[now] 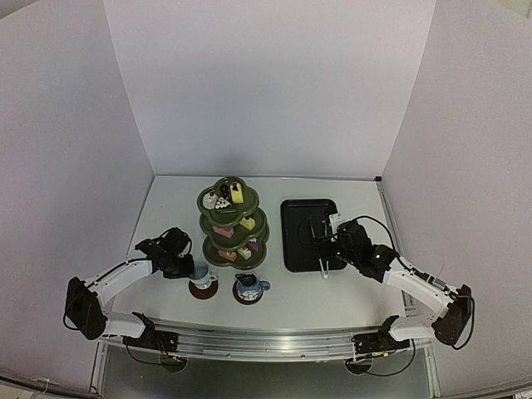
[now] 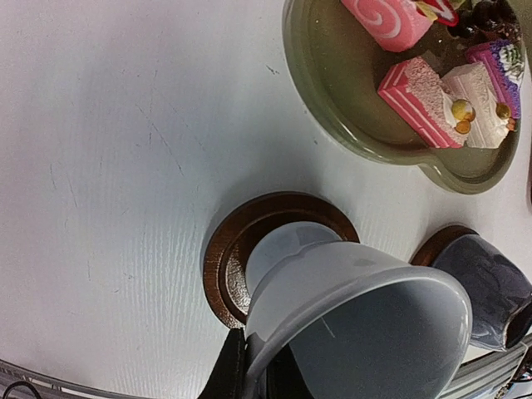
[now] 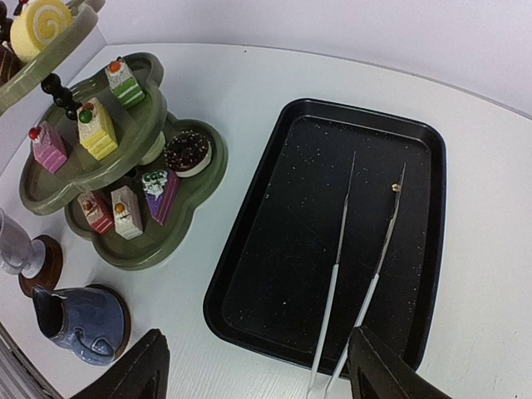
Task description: Serve the afternoon tea
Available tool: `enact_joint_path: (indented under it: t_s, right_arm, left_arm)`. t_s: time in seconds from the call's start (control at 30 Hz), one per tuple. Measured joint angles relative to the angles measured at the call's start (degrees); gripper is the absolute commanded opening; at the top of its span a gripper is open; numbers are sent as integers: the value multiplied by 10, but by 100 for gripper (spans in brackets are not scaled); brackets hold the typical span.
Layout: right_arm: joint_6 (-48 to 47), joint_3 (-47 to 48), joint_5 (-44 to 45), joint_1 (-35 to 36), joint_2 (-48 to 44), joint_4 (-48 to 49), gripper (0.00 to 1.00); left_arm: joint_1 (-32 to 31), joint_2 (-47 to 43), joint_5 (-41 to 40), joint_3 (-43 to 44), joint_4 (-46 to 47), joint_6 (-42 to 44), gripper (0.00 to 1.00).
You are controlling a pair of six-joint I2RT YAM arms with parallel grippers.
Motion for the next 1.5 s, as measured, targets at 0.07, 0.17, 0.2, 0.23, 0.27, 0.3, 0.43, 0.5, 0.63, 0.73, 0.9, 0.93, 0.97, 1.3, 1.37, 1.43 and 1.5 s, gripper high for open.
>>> enact_joint_path:
  t_s: [0.07,0.17,0.2,0.23,0.27,0.3,0.43,0.5,0.63,0.73,0.9,0.93,0.97,1.3,1.37,1.43,1.5]
  right_arm:
    - [-3,0,0,0,0,0,71]
    - [-8,0,0,0,0,0,71]
    - [-9,0,0,0,0,0,71]
    - [-11,0,0,0,0,0,72]
    - [-13,0,0,0,0,0,71]
    - [-15,0,0,0,0,0,71]
    - [-20,0,0,0,0,0,72]
    - [-22,0,0,0,0,0,72]
    - [-23,0,0,0,0,0,72]
    - [-23,0,0,0,0,0,72]
    - [-25,0,0,0,0,0,72]
    - [-25,0,-1,0,0,0,72]
    - [-25,0,-1,0,0,0,72]
    - [-31,20,-3,-5,24,-3,73]
    - [-31,31,-4,-14,39,-6,73]
    - [-29,45,-5,-33,55,-11,73]
    - [-25,58,-10,-66,69,-13,73]
  left_arm:
    - [0,0,-4,-6,0,-3,0]
    - [0,0,-4,-15,5,-4,0]
    - [0,0,-4,-16,5,-4,0]
    - [0,0,-3,-18,6,-4,0]
    - [0,0,-4,-19,8,-3,0]
    - [0,0,-4,-21,11,-3,0]
    - [0,-1,-2,-32,25,3,0]
    - [0,-1,-2,-34,29,5,0]
    - [0,-1,-2,-36,35,7,8]
    - [0,-2,-1,-38,36,8,29]
    - [0,-2,11,-42,40,5,40]
    - [0,-2,13,-42,39,4,43]
    - [0,-2,15,-42,39,3,45]
    - [0,-37,38,29,10,67,72]
    - [0,-56,42,56,11,95,77]
    - [1,-77,39,78,18,123,83]
    - [10,-92,27,92,34,151,85]
